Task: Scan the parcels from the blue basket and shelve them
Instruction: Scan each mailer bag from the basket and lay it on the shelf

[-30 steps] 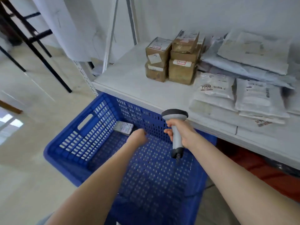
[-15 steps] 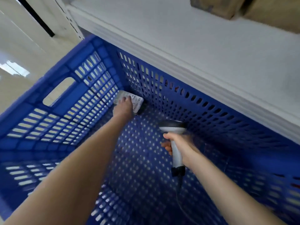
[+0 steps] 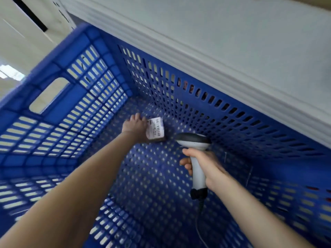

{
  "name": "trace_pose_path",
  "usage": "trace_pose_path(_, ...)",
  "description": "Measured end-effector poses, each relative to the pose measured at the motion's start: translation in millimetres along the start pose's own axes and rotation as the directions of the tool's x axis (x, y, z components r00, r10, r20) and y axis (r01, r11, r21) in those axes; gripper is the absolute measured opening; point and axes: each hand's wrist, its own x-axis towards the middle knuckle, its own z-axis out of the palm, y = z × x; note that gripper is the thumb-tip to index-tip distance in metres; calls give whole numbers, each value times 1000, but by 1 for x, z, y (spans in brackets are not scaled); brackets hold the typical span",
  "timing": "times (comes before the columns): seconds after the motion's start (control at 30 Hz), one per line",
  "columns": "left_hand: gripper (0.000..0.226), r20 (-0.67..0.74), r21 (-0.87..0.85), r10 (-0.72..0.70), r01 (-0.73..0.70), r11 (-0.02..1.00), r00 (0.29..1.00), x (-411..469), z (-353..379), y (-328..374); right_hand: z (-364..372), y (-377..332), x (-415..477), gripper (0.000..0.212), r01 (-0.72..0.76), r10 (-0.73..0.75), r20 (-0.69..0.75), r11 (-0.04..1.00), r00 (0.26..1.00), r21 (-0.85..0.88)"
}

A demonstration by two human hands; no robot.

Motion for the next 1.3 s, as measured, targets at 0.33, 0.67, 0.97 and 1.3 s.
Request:
trace_pose_path(0.33, 95, 20, -900, 127, -37, 434, 992, -166, -99, 68, -57, -17, -147, 17, 220, -220, -34, 928, 975, 299)
trace_pose_path(0.67, 29, -18, -1000, 307, -12, -21, 952, -308, -173, 162, -166, -27, -257, 26, 375, -394, -53, 811, 917, 449)
trace_pose_path(0.97, 25, -157, -981, 315, -110, -160, 936, -335, -193, 244, -270, -21, -309, 11, 529, -448, -303, 795, 841, 295)
trace_pose_path(1.3, 36, -255, -963, 251, -222, -155, 934, -401, -181, 284, -279, 59, -382, 18, 594, -520, -360, 794, 775, 132)
